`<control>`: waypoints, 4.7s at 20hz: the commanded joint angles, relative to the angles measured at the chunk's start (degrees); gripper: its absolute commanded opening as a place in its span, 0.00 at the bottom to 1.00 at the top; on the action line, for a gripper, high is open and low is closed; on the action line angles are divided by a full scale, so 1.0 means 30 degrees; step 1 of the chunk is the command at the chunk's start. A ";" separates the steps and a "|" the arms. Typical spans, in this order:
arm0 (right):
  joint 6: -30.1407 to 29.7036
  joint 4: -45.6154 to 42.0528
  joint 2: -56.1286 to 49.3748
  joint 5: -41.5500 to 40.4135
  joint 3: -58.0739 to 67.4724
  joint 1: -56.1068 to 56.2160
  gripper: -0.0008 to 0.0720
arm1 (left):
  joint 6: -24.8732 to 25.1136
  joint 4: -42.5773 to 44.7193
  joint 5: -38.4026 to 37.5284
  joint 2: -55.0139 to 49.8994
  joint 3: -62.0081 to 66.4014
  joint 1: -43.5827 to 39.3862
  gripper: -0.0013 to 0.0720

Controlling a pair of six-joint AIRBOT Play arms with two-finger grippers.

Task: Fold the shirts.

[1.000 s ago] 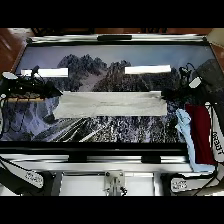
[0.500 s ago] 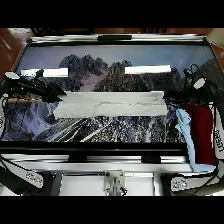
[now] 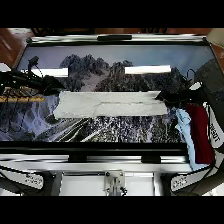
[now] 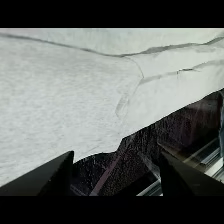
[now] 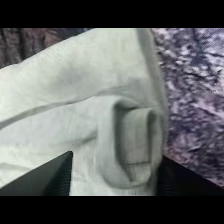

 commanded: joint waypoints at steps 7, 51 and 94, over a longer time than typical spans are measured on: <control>-0.0379 0.0831 0.2827 0.2331 -0.0007 0.1617 0.11 | -0.0109 -0.3330 0.2120 0.0619 0.0015 -0.3803 0.26; 0.3235 0.4728 0.2113 -0.9224 -0.0007 1.5824 0.11 | -0.4160 0.8211 0.1195 1.0535 -0.1173 0.0095 0.06; 0.0219 0.0605 0.9464 0.1996 0.0750 -0.2769 0.11 | -0.3745 0.8247 0.1960 1.0790 -0.5034 -0.0466 0.06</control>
